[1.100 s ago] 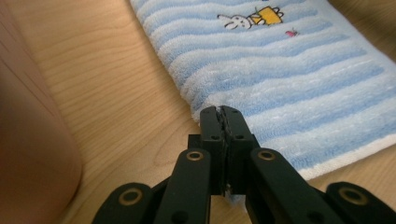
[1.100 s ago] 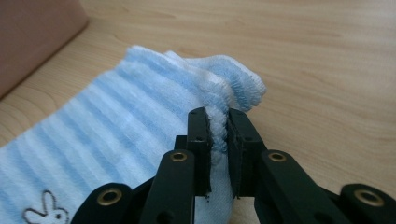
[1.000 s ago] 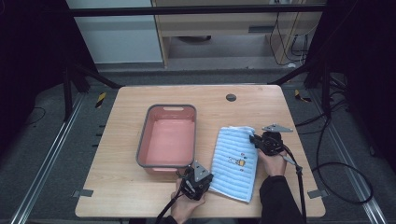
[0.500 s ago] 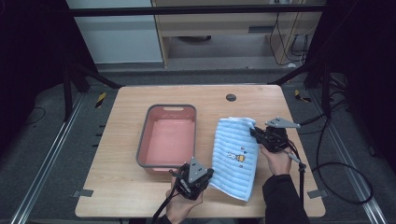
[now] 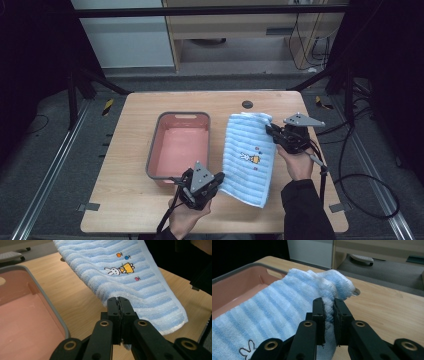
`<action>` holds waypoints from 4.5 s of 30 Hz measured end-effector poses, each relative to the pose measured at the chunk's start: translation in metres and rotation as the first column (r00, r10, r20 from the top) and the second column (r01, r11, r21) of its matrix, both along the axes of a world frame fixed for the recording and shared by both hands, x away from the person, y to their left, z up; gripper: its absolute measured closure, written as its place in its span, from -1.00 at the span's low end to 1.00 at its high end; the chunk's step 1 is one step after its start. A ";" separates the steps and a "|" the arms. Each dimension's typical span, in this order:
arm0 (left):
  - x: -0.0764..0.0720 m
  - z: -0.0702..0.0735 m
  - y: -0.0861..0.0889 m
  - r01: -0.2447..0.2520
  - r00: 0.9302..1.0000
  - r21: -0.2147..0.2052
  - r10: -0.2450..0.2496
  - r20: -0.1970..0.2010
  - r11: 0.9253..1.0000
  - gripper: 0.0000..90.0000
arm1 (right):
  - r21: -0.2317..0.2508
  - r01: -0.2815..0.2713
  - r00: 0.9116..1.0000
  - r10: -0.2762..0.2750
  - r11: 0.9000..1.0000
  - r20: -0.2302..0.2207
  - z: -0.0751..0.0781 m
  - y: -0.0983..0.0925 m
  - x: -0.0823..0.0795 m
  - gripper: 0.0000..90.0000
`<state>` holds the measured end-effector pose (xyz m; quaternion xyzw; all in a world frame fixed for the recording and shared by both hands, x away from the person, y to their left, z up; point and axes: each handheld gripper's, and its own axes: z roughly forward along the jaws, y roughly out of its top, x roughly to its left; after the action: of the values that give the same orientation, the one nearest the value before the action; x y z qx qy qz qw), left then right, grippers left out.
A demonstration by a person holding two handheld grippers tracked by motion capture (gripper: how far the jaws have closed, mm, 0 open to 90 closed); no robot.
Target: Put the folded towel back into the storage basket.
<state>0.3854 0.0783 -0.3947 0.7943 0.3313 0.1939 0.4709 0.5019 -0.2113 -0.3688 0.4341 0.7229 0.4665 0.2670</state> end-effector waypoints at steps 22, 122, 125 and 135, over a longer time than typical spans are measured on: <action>0.006 0.043 0.058 -0.075 0.995 -0.042 0.077 0.064 0.996 0.97 | -0.040 -0.084 0.993 0.087 0.996 0.078 0.061 0.072 0.028 0.80; 0.059 -0.033 0.149 -0.320 0.939 0.072 0.327 -0.110 0.945 0.85 | -0.196 -0.229 0.969 0.204 0.953 -0.139 -0.051 0.218 0.107 0.67; 0.059 -0.032 0.151 -0.333 0.936 0.064 0.338 -0.099 0.941 0.75 | -0.214 -0.242 0.965 0.213 0.946 -0.151 -0.054 0.219 0.107 0.55; 0.056 -0.025 0.156 -0.357 0.931 0.043 0.360 -0.064 0.933 0.59 | -0.180 -0.217 0.975 0.204 0.959 -0.085 -0.039 0.200 0.094 0.26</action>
<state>0.4416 0.2343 -0.4200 0.7339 0.4842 0.2533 0.4035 0.5958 -0.0109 -0.4076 0.3426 0.8143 0.4073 0.2316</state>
